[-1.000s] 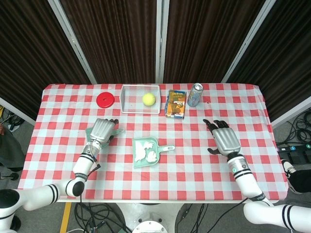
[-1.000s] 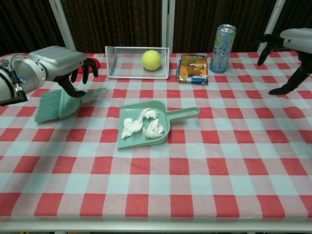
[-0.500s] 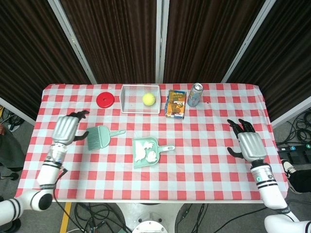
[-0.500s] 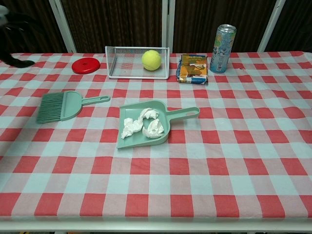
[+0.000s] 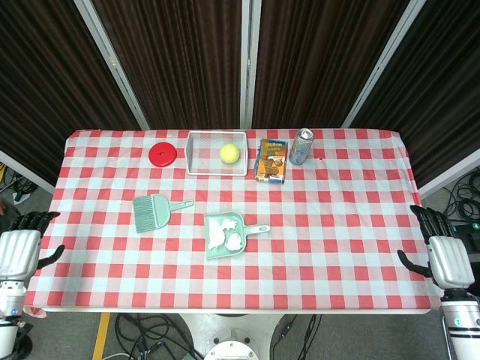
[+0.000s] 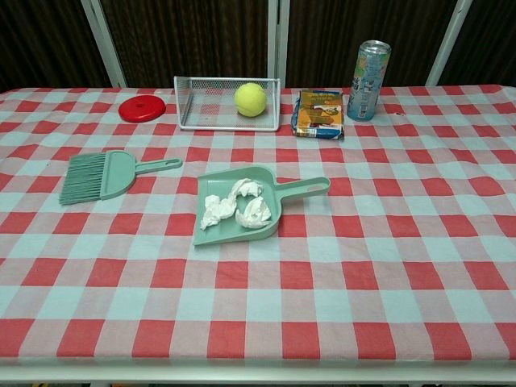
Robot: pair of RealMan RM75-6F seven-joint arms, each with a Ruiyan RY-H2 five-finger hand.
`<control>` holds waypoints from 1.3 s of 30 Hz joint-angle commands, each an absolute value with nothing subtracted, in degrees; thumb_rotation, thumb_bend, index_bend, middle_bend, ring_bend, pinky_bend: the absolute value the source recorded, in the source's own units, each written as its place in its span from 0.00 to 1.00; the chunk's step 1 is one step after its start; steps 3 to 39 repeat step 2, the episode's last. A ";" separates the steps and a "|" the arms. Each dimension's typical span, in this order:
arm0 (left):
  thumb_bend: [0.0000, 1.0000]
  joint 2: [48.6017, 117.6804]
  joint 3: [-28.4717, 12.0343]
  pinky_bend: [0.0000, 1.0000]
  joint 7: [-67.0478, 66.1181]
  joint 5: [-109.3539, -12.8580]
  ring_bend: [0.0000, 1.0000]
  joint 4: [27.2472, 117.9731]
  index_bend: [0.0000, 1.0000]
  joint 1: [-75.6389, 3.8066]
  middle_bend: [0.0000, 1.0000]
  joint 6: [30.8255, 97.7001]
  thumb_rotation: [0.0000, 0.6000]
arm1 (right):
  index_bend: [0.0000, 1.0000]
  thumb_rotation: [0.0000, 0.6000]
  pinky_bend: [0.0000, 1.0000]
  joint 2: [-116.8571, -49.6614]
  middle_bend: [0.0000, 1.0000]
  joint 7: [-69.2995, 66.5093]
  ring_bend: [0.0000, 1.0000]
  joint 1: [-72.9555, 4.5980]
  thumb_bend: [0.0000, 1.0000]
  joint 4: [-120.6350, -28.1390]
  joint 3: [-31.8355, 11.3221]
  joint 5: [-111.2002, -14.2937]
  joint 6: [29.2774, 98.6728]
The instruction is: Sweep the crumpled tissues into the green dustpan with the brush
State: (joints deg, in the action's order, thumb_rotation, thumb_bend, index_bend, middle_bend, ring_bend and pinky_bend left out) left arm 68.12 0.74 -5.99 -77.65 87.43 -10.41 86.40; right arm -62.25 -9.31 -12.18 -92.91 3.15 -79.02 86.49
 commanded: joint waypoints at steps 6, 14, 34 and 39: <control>0.23 67.95 2.28 0.23 -8.26 -77.55 0.20 88.94 0.23 -7.39 0.26 88.07 1.00 | 0.00 1.00 0.00 -62.60 0.09 -9.37 0.00 -9.70 0.20 -92.76 3.43 -79.52 87.68; 0.23 67.95 2.28 0.23 -8.26 -77.55 0.20 88.94 0.23 -7.39 0.26 88.07 1.00 | 0.00 1.00 0.00 -62.60 0.09 -9.37 0.00 -9.70 0.20 -92.76 3.43 -79.52 87.68; 0.23 67.95 2.28 0.23 -8.26 -77.55 0.20 88.94 0.23 -7.39 0.26 88.07 1.00 | 0.00 1.00 0.00 -62.60 0.09 -9.37 0.00 -9.70 0.20 -92.76 3.43 -79.52 87.68; 0.23 67.95 2.28 0.23 -8.26 -77.55 0.20 88.94 0.23 -7.39 0.26 88.07 1.00 | 0.00 1.00 0.00 -62.60 0.09 -9.37 0.00 -9.70 0.20 -92.76 3.43 -79.52 87.68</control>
